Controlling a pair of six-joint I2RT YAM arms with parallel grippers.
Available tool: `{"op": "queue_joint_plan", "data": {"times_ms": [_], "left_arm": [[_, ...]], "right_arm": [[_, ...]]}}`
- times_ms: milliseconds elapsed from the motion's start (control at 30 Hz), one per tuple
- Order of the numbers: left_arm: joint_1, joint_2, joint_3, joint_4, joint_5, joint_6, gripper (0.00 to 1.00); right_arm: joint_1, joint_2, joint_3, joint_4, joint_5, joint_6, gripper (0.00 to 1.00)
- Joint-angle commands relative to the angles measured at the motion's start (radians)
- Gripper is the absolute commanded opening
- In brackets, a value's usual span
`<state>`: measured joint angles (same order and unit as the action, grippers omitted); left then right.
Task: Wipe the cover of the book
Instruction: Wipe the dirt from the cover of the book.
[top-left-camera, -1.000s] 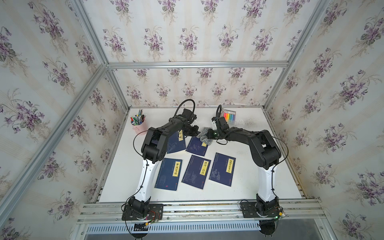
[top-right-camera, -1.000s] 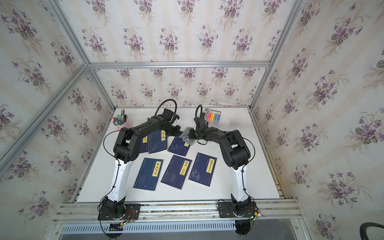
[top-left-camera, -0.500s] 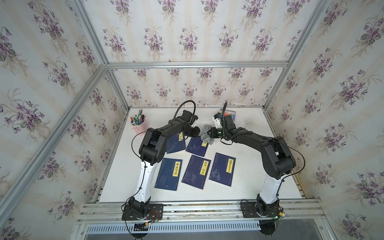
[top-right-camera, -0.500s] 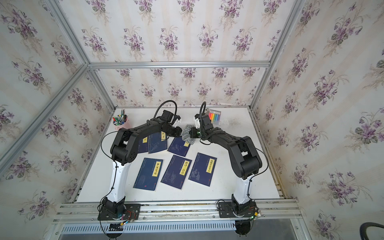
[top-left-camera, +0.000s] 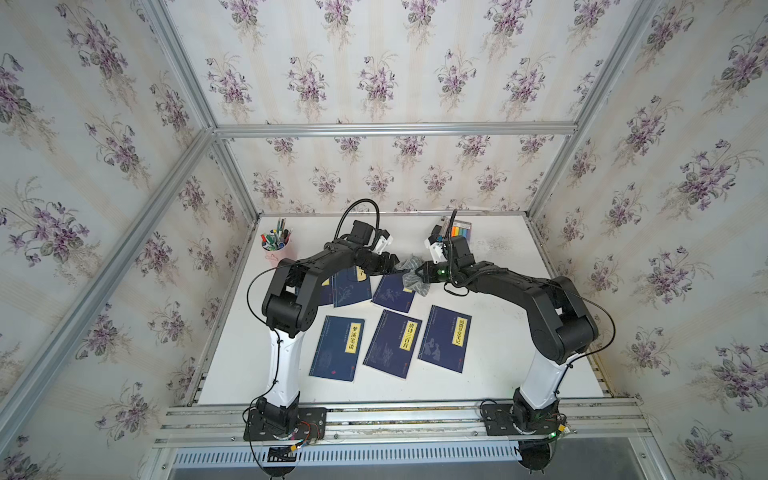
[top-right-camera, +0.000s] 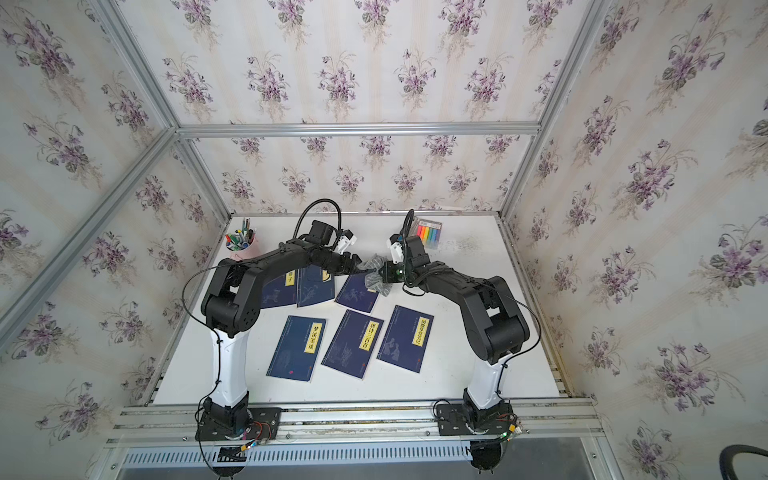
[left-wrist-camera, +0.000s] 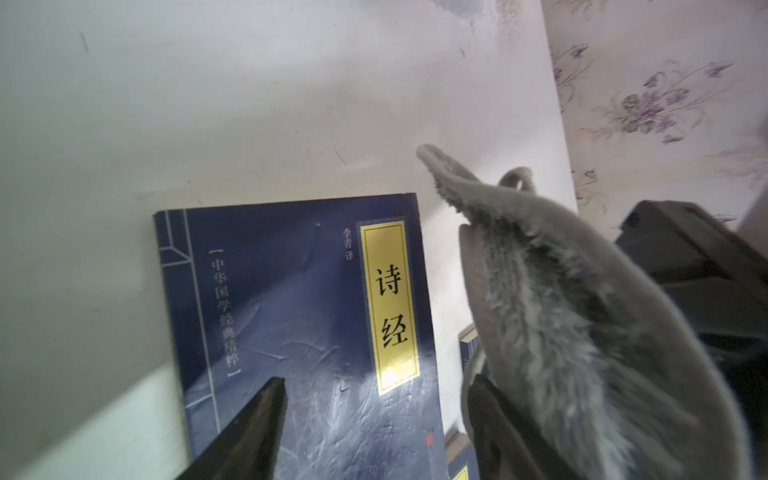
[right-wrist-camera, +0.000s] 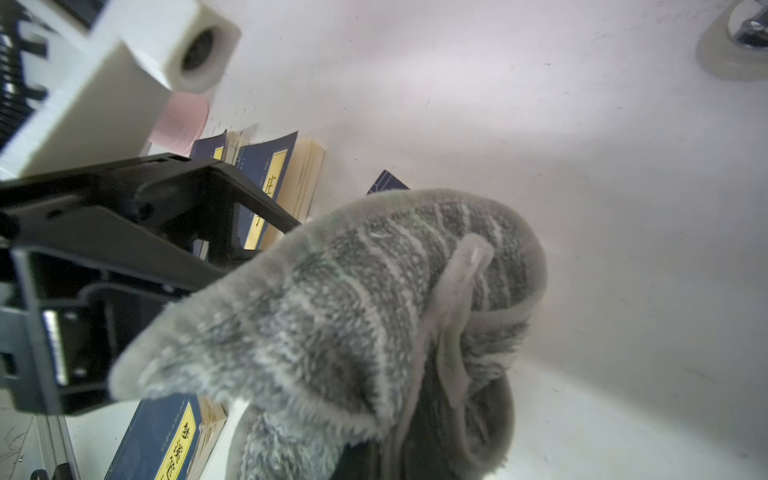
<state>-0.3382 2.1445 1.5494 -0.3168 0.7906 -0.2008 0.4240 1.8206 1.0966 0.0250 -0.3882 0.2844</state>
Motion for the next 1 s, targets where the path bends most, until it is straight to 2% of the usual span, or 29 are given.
{"op": "queue_joint_plan", "data": {"times_ms": [0, 300, 400, 600, 733, 833, 967], "left_arm": [[0.008, -0.024, -0.029, 0.123, 0.110, -0.054, 0.70], [0.040, -0.098, -0.116, 0.222, 0.054, -0.105, 0.70], [0.053, -0.121, -0.134, 0.246, 0.077, -0.118, 0.70], [0.042, -0.165, -0.155, 0.240, 0.097, -0.060, 0.71], [0.025, -0.158, -0.141, 0.229, 0.164, -0.055, 0.72], [0.003, -0.158, -0.144, 0.209, 0.154, -0.037, 0.71], [-0.026, -0.164, -0.149, 0.183, 0.145, -0.005, 0.71]], "right_arm": [[-0.004, -0.020, -0.004, 0.025, -0.002, -0.024, 0.00], [-0.004, -0.038, -0.022, -0.025, -0.034, -0.076, 0.00], [-0.004, -0.039, -0.032, -0.042, -0.019, -0.085, 0.00], [-0.006, -0.047, -0.039, -0.037, -0.046, -0.088, 0.00], [-0.006, -0.044, -0.025, -0.012, -0.068, -0.072, 0.00], [-0.007, -0.032, -0.013, 0.028, -0.099, -0.030, 0.00], [-0.006, 0.008, 0.017, 0.059, -0.119, 0.016, 0.06]]}}
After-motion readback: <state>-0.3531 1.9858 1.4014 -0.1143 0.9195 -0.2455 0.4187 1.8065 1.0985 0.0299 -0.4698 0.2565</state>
